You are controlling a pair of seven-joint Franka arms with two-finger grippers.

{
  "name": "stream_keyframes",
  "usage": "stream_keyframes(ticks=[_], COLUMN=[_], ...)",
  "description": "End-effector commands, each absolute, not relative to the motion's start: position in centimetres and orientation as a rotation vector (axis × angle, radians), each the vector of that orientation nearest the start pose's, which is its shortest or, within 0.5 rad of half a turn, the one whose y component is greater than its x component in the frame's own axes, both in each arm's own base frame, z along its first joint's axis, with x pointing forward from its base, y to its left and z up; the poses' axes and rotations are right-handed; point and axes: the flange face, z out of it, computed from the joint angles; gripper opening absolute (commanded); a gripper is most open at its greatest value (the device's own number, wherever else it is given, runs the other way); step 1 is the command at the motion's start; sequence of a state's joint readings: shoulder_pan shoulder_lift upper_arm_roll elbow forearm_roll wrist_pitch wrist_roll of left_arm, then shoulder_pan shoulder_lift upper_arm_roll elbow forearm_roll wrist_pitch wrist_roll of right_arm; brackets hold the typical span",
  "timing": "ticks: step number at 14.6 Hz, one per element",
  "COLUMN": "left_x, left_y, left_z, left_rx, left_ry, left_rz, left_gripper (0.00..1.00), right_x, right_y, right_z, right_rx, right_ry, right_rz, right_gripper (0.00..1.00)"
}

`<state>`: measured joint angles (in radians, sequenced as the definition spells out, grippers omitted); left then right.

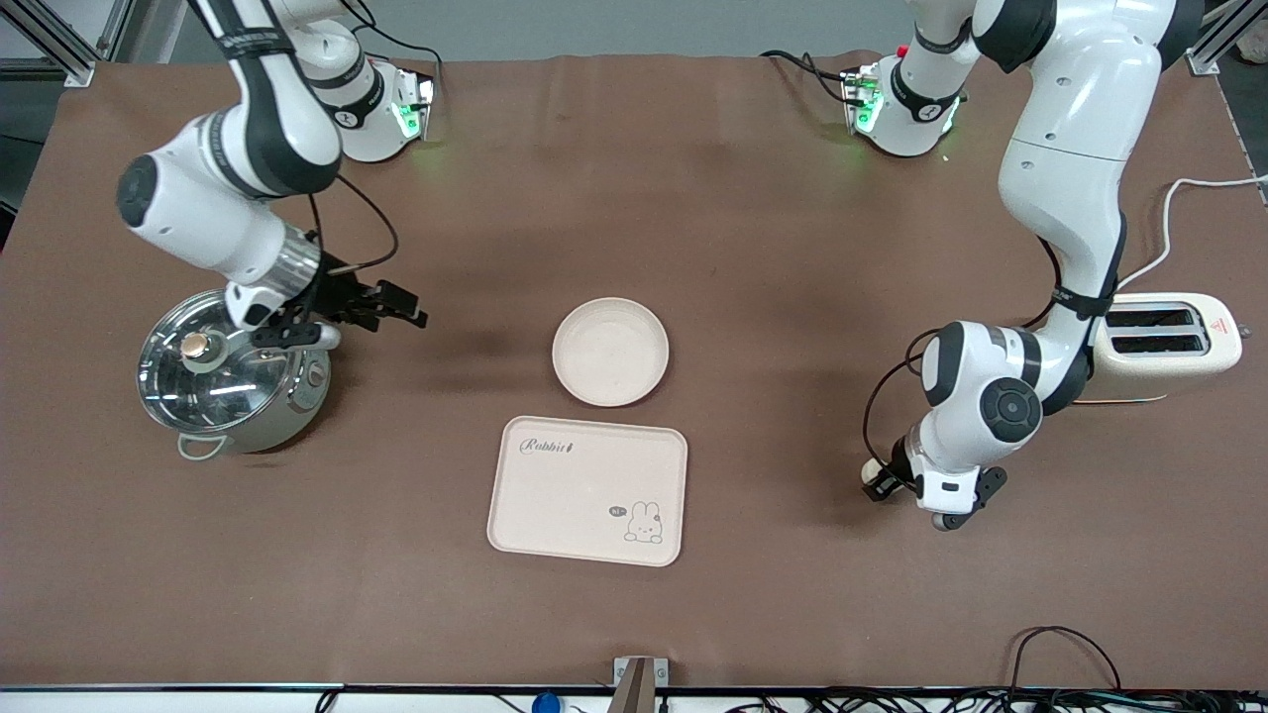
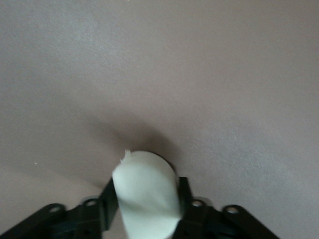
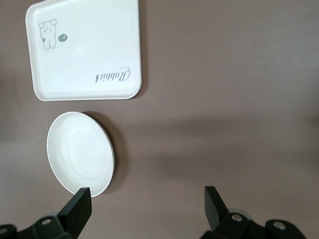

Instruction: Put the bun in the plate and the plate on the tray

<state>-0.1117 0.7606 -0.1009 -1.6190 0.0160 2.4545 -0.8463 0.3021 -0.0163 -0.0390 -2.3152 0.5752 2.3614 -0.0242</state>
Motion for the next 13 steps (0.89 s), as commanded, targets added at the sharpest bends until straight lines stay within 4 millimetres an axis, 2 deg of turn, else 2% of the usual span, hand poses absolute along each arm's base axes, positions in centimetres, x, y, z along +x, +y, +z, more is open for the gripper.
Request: stream_keyframes(ticks=[1, 2, 4, 5, 6, 7, 8, 10, 12, 13], left_x=[68.5, 68.4, 68.5, 68.3, 67.7, 67.2, 66.8, 65.6, 63.4, 62.0], left_y=[-14.2, -14.2, -14.2, -15.1, -17.2, -18.2, -20.0, -24.1, -30.3, -33.3], left_z=[18.8, 18.5, 19.3, 19.7, 20.0, 19.9, 20.5, 23.1, 25.4, 25.8], left_rx=[-3.072, -3.085, -3.087, -3.092, -3.107, -3.104, -3.116, -3.149, -3.199, -3.214], left_ry=[-1.000, -0.957, -0.951, -0.945, -0.919, -0.904, -0.887, -0.808, -0.725, -0.705], left_rz=[-0.080, -0.077, -0.082, -0.071, -0.034, -0.005, -0.003, 0.011, 0.035, 0.046], left_gripper=[0.29, 0.21, 0.21, 0.21, 0.22, 0.24, 0.24, 0.24, 0.23, 0.23], right_x=[47.5, 47.1, 46.3, 46.1, 45.9, 45.5, 44.8, 43.5, 43.4, 43.2], right_y=[15.6, 16.3, 17.3, 17.9, 18.4, 19.1, 20.6, 23.3, 23.6, 23.2], right_z=[34.6, 33.5, 31.9, 30.9, 29.3, 27.9, 26.8, 23.4, 20.6, 19.2], right_rx=[-2.689, -2.703, -2.693, -2.695, -2.701, -2.683, -2.663, -2.673, -2.645, -2.625], right_ry=[0.184, 0.182, 0.219, 0.228, 0.248, 0.293, 0.322, 0.347, 0.324, 0.299], right_rz=[-0.028, -0.046, -0.056, -0.050, -0.027, 0.010, 0.030, -0.039, -0.049, -0.062], right_gripper=[1.00, 1.00, 1.00, 1.00, 1.00, 1.00, 1.00, 1.00, 1.00, 1.00])
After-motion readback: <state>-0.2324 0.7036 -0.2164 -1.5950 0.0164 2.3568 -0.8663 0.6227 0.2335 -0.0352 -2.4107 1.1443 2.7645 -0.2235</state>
